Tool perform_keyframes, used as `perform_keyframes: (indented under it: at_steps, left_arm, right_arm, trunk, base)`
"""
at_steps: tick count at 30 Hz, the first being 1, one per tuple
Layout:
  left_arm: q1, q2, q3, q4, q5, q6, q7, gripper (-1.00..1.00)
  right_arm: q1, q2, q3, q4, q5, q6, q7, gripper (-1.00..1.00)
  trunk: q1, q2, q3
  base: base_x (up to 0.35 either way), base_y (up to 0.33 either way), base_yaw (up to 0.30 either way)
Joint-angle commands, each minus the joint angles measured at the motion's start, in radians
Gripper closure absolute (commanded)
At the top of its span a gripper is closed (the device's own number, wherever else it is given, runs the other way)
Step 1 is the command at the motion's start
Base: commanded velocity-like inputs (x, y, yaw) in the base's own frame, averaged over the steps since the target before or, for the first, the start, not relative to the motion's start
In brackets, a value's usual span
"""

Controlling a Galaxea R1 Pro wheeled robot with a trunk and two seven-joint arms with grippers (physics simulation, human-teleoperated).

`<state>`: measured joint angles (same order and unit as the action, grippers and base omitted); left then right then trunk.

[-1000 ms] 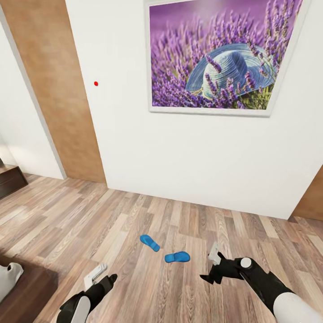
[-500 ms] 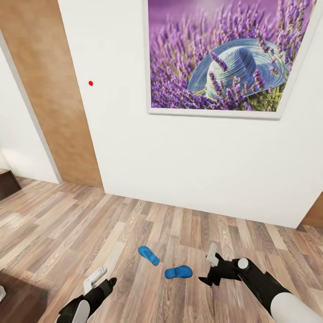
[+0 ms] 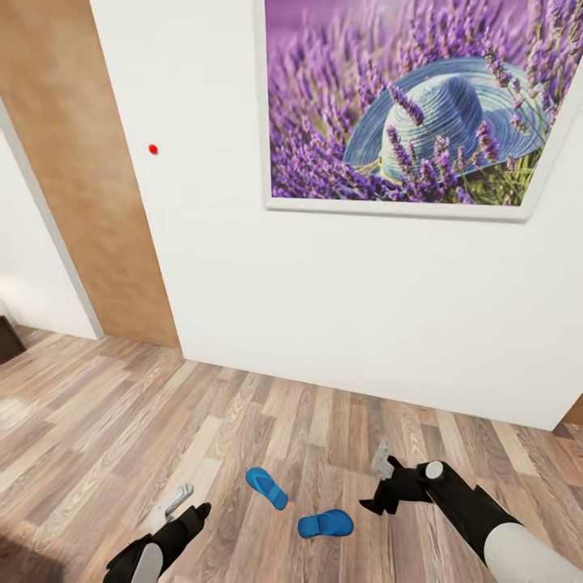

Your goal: In the bedroom, move the book from the bed onto either nightstand, and place the two sandals side by side next to the bed.

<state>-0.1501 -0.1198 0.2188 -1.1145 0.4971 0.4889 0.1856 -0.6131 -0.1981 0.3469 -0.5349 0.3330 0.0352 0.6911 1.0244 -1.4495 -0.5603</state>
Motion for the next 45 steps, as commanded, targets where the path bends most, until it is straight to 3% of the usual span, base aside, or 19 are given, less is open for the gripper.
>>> perform_keyframes:
  at_steps: [1, 7, 11, 13, 27, 30, 32, 35, 39, 43, 45]
  left_arm:
    - [0.0, -0.001, 0.001, -0.002, 0.011, 0.005, 0.007, -1.0]
    - [0.003, -0.001, 0.001, -0.002, 0.011, 0.005, 0.009, -1.0]
    - [0.005, -0.001, 0.001, -0.003, 0.011, 0.005, 0.009, -1.0]
    - [0.006, -0.001, 0.001, -0.004, 0.011, 0.005, 0.009, -1.0]
    - [0.007, -0.001, 0.005, -0.018, 0.011, 0.015, 0.009, -1.0]
    - [0.006, -0.003, 0.006, -0.045, 0.016, 0.039, 0.009, -1.0]
    - [0.006, -0.002, 0.008, -0.072, 0.035, 0.073, 0.009, -1.0]
    - [0.006, 0.0, 0.008, -0.114, 0.095, 0.139, 0.009, -1.0]
    - [0.006, 0.002, 0.009, -0.142, 0.163, 0.196, 0.011, -1.0]
    - [0.006, 0.002, 0.008, -0.148, 0.181, 0.211, 0.013, -1.0]
    - [0.006, 0.002, 0.007, -0.152, 0.193, 0.219, 0.015, -1.0]
  right_arm:
    - [-0.003, 0.003, 0.003, -0.002, 0.004, 0.027, 0.004, -1.0]
    - [-0.011, 0.019, 0.01, 0.004, 0.018, 0.099, 0.009, -1.0]
    - [-0.013, 0.024, 0.026, 0.005, 0.053, 0.114, 0.01, -1.0]
    - [-0.014, 0.026, 0.036, 0.005, 0.09, 0.119, 0.01, -1.0]
    - [-0.018, 0.029, 0.036, 0.008, 0.103, 0.128, 0.006, -1.0]
    - [-0.027, 0.04, 0.033, 0.011, 0.101, 0.128, -0.005, -1.0]
    - [-0.031, 0.053, 0.031, 0.013, 0.102, 0.123, -0.017, -1.0]
    - [-0.036, 0.067, 0.037, 0.019, 0.108, 0.085, -0.027, -1.0]
    - [-0.037, 0.067, 0.056, 0.028, 0.123, 0.03, -0.025, -1.0]
    - [-0.037, 0.066, 0.081, 0.045, 0.149, -0.019, -0.017, -1.0]
    - [-0.038, 0.064, 0.108, 0.079, 0.187, -0.073, -0.008, -1.0]
  trunk:
    - [0.001, -0.001, -0.001]
    - [0.001, -0.001, -0.001]
    - [0.001, -0.001, -0.001]
    - [0.001, -0.001, -0.001]
    - [0.001, -0.001, -0.001]
    - [0.001, -0.001, -0.001]
    - [0.001, -0.001, -0.001]
    - [0.004, -0.008, -0.004]
    - [0.02, -0.036, -0.017]
    - [0.035, -0.064, -0.029]
    - [0.043, -0.078, -0.036]
  base:
    - [0.326, 0.0, 0.0]
    - [0.326, 0.0, 0.0]
    - [0.327, 0.0, 0.0]
    - [0.327, 0.0, 0.0]
    - [0.235, 0.0, 0.0]
    - [0.057, 0.0, 0.0]
    - [0.032, 0.0, 0.0]
    - [0.018, 0.0, 0.0]
    - [0.009, 0.0, 0.0]
    - [0.005, 0.0, 0.0]
    - [0.003, 0.0, 0.0]
